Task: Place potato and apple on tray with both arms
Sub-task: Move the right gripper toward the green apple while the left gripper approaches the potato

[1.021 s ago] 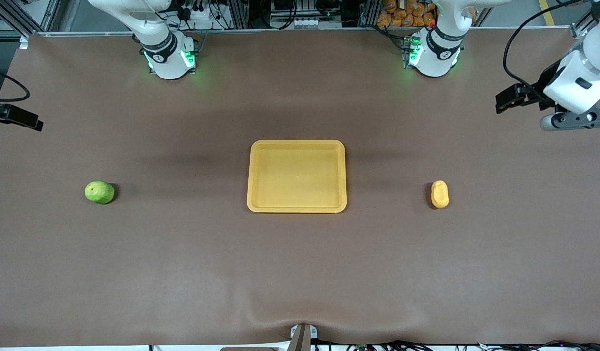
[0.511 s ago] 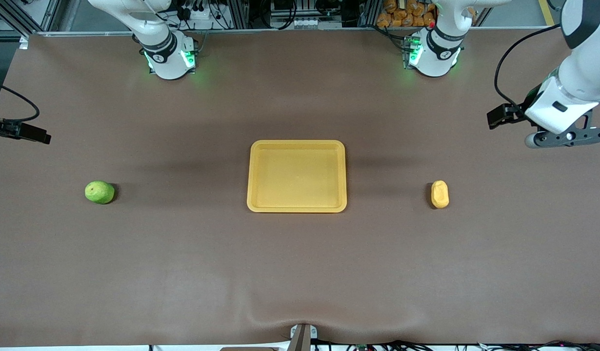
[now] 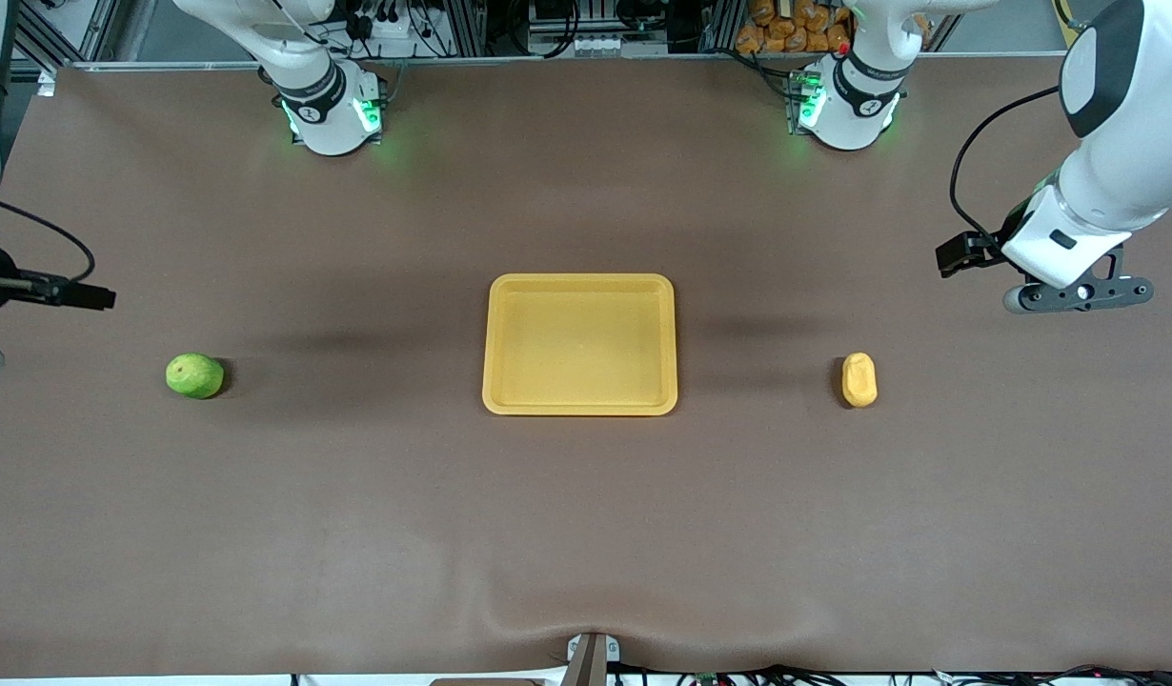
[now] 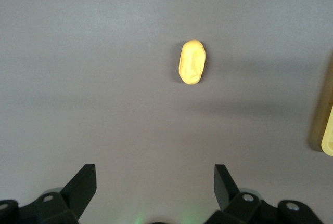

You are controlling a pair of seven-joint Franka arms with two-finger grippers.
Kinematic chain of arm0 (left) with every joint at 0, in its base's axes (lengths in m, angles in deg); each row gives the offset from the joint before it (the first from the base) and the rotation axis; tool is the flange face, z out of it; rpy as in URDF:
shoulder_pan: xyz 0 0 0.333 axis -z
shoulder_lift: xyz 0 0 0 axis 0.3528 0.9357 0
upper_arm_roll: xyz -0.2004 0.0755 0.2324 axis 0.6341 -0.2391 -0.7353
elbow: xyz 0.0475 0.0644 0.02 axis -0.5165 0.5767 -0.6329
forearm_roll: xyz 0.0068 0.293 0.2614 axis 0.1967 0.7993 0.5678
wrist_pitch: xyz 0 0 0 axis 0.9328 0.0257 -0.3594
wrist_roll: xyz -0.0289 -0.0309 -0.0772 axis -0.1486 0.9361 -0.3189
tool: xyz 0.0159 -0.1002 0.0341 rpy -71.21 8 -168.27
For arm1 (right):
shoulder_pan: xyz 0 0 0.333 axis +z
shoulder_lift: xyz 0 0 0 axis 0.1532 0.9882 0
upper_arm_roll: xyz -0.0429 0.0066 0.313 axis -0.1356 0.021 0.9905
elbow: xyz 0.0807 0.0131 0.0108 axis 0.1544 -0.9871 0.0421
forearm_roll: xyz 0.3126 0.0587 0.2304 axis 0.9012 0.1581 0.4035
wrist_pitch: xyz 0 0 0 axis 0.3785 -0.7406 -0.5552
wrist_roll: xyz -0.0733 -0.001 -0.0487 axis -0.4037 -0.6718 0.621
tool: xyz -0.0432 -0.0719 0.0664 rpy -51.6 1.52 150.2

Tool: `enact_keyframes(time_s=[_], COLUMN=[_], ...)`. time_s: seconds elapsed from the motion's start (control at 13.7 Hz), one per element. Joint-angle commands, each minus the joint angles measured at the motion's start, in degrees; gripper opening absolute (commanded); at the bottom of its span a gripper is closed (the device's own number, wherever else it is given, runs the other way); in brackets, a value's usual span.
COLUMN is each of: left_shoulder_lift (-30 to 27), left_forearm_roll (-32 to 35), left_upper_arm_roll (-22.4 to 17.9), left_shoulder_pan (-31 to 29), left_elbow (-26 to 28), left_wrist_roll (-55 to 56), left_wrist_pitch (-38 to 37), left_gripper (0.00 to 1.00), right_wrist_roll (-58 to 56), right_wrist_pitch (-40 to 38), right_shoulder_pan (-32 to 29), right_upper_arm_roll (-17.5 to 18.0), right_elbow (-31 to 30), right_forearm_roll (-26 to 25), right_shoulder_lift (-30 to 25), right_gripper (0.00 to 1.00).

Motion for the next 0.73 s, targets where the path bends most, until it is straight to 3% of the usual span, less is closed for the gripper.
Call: enact_keyframes(time_s=[0.0, 0.36, 0.66], left_shoulder_lift=[0.1, 3.4, 7.0], left_forearm_roll=[1.1, 1.1, 1.1], left_upper_arm_roll=[0.5, 0.5, 0.5], left_shoulder_pan=[-0.6, -1.4, -2.0], left_elbow=[1.1, 1.3, 1.3], left_wrist_roll=[-0.2, -0.2, -0.2], left_wrist_pitch=[2.7, 7.9, 12.7], left_gripper=[1.00, 1.00, 1.00], right_wrist_roll=[-0.7, -0.7, -0.7], right_wrist_pitch=[0.8, 6.1, 13.4], right_shoulder_pan=[-1.7, -4.0, -5.8], right_upper_arm_roll=[0.6, 0.7, 0.7], right_elbow=[1.4, -0.9, -7.0], right_forearm_roll=[-0.8, 0.3, 0.6], right_shoulder_lift=[3.1, 6.5, 6.7], right_gripper=[1.00, 1.00, 1.00])
